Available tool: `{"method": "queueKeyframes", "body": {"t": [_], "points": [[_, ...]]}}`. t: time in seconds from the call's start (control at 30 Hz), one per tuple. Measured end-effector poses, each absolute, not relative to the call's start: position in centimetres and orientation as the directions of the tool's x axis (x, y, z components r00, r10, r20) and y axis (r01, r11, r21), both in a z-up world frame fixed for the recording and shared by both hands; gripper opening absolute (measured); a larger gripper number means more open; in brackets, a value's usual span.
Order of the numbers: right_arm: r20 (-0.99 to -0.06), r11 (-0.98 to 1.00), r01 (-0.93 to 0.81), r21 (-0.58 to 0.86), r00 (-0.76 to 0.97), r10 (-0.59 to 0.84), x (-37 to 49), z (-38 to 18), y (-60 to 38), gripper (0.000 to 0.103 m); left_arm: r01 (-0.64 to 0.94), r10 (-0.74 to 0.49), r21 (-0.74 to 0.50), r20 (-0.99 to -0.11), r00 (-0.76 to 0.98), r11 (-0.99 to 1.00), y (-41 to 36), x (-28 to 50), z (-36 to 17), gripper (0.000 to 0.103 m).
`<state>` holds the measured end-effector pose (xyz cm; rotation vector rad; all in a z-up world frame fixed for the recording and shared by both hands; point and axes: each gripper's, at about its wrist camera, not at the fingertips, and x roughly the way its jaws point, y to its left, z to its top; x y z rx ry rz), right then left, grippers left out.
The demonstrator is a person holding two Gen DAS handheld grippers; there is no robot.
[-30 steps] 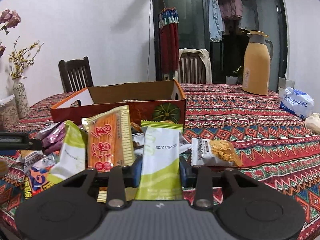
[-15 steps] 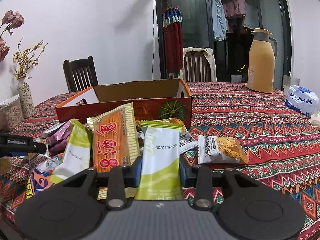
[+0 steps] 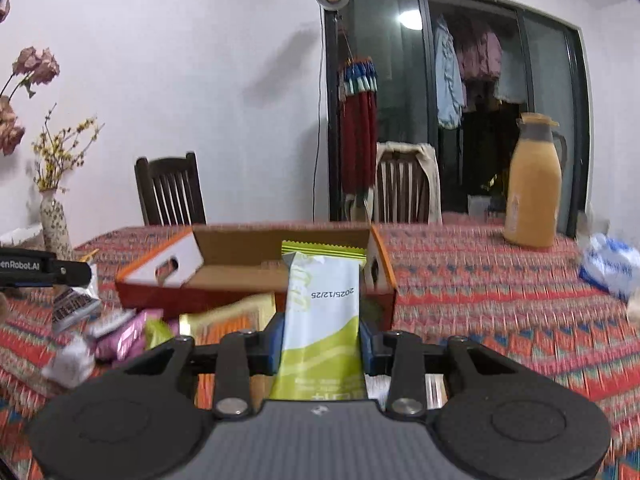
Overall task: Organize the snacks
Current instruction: 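Carry both snacks over the orange box and open both tools to drop them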
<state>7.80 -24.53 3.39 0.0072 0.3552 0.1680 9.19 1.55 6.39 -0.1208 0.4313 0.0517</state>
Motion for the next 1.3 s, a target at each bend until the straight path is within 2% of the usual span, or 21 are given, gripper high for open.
{"method": "queueKeyframes", "body": {"t": [0.17,0.43,0.6,0.7,0.87,0.9,0.93,0.97,1.0,1.03,1.13,1.3], "points": [[-0.305,0.989,-0.146,0.007,0.942,0.141,12.1,5.9,-23.7,0.036,-0.062,0.015,-0.111,-0.385,0.923,0.992,0.9,12.8,8.8,0.056],[-0.340,0.990,-0.130,0.052,0.930,0.140,21.3,8.1,-22.6,0.036,-0.104,0.051,-0.111,-0.403,0.914,0.988,-0.3,20.3,9.6,0.056],[-0.365,0.991,-0.098,0.092,0.923,0.125,25.5,6.1,-22.6,0.036,-0.150,0.088,-0.103,-0.452,0.888,0.983,0.3,24.7,6.6,0.056],[-0.411,0.990,-0.107,0.097,0.901,0.138,26.8,4.4,-22.6,0.036,-0.155,0.082,-0.111,-0.490,0.868,0.982,1.0,26.0,5.0,0.056],[-0.442,0.988,-0.125,0.092,0.884,0.153,27.0,3.2,-22.2,0.039,-0.144,0.069,-0.118,-0.484,0.872,0.983,1.4,25.7,4.4,0.060],[-0.439,0.988,-0.125,0.091,0.886,0.152,26.8,3.2,-22.1,0.043,-0.142,0.068,-0.121,-0.477,0.876,0.982,1.4,25.5,4.4,0.067],[-0.436,0.988,-0.124,0.093,0.887,0.153,26.6,3.2,-22.1,0.059,-0.141,0.066,-0.128,-0.464,0.883,0.982,1.5,25.2,4.5,0.081],[-0.428,0.988,-0.119,0.097,0.891,0.149,26.4,3.2,-22.2,0.079,-0.147,0.072,-0.132,-0.452,0.889,0.980,1.5,24.9,4.6,0.089],[-0.415,0.989,-0.109,0.101,0.899,0.142,26.1,3.3,-22.3,0.088,-0.159,0.084,-0.138,-0.437,0.895,0.978,1.4,24.7,4.8,0.103],[-0.401,0.989,-0.102,0.106,0.906,0.136,25.8,3.4,-22.5,0.098,-0.167,0.093,-0.146,-0.415,0.905,0.975,1.5,24.1,5.0,0.103],[-0.369,0.987,-0.093,0.130,0.919,0.135,25.2,3.8,-23.0,0.103,-0.163,0.092,-0.163,-0.377,0.922,0.973,1.5,23.3,5.7,0.103],[-0.354,0.985,-0.089,0.147,0.925,0.136,24.7,4.0,-23.5,0.103,-0.158,0.091,-0.161,-0.359,0.929,0.974,1.1,22.7,6.1,0.103]]}}
